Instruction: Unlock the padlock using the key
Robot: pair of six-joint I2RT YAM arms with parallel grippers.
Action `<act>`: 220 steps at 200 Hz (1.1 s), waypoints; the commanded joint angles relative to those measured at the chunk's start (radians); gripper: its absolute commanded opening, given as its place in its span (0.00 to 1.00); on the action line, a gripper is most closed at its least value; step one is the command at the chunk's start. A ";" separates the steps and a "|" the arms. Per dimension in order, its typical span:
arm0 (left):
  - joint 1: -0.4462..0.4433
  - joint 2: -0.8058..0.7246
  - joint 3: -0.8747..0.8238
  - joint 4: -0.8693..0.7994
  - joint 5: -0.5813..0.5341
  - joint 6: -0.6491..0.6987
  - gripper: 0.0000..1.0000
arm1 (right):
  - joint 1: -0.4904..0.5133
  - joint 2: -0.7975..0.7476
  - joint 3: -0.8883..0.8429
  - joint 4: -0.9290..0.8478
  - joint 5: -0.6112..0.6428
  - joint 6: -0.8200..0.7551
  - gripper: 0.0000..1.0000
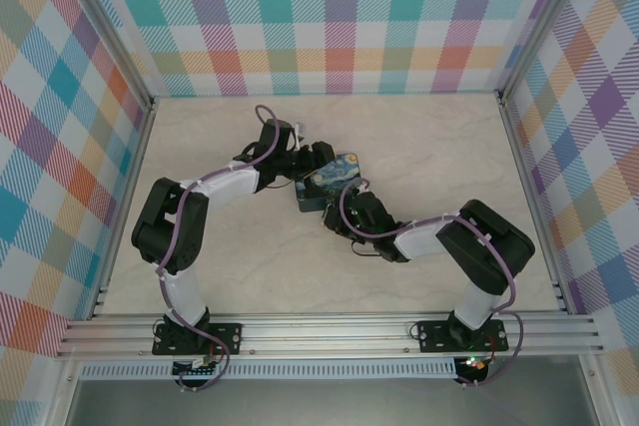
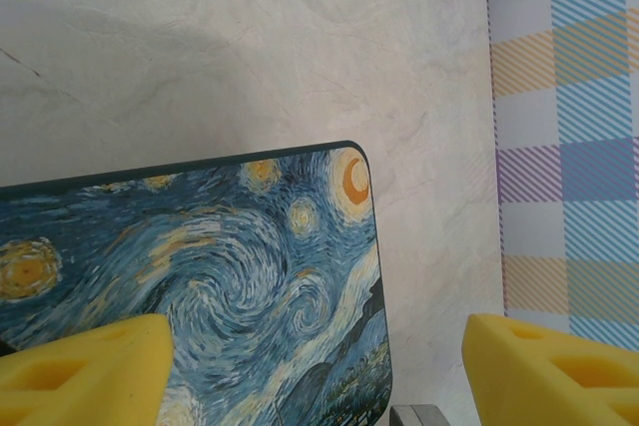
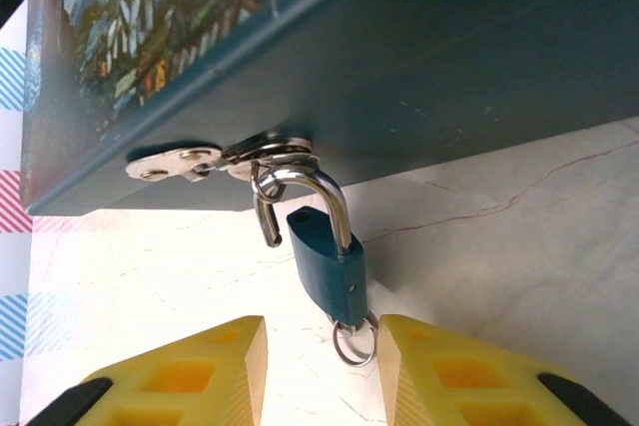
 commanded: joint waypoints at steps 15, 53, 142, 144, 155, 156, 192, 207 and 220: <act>-0.005 0.005 -0.022 -0.052 -0.023 0.015 0.77 | 0.014 0.029 0.035 -0.025 0.037 -0.011 0.35; -0.005 0.006 -0.024 -0.045 -0.021 0.010 0.77 | 0.020 0.044 0.047 -0.038 0.052 -0.006 0.36; -0.005 0.009 -0.021 -0.046 -0.021 0.004 0.77 | 0.029 0.085 0.074 -0.010 0.082 -0.018 0.35; -0.006 0.009 -0.022 -0.046 -0.020 0.004 0.77 | 0.029 0.086 0.075 -0.006 0.083 -0.020 0.35; -0.006 0.009 -0.022 -0.047 -0.022 0.001 0.77 | 0.030 0.093 0.074 0.013 0.087 -0.026 0.34; -0.006 0.009 -0.022 -0.047 -0.022 0.002 0.77 | 0.030 0.094 0.074 0.015 0.086 -0.027 0.34; -0.006 0.013 -0.025 -0.051 -0.031 -0.001 0.77 | 0.030 0.145 0.072 0.152 0.083 -0.036 0.31; -0.006 0.013 -0.027 -0.053 -0.033 0.000 0.77 | 0.030 0.159 0.074 0.182 0.076 -0.036 0.28; -0.006 0.014 -0.027 -0.054 -0.033 0.000 0.77 | 0.030 0.156 0.074 0.175 0.076 -0.037 0.25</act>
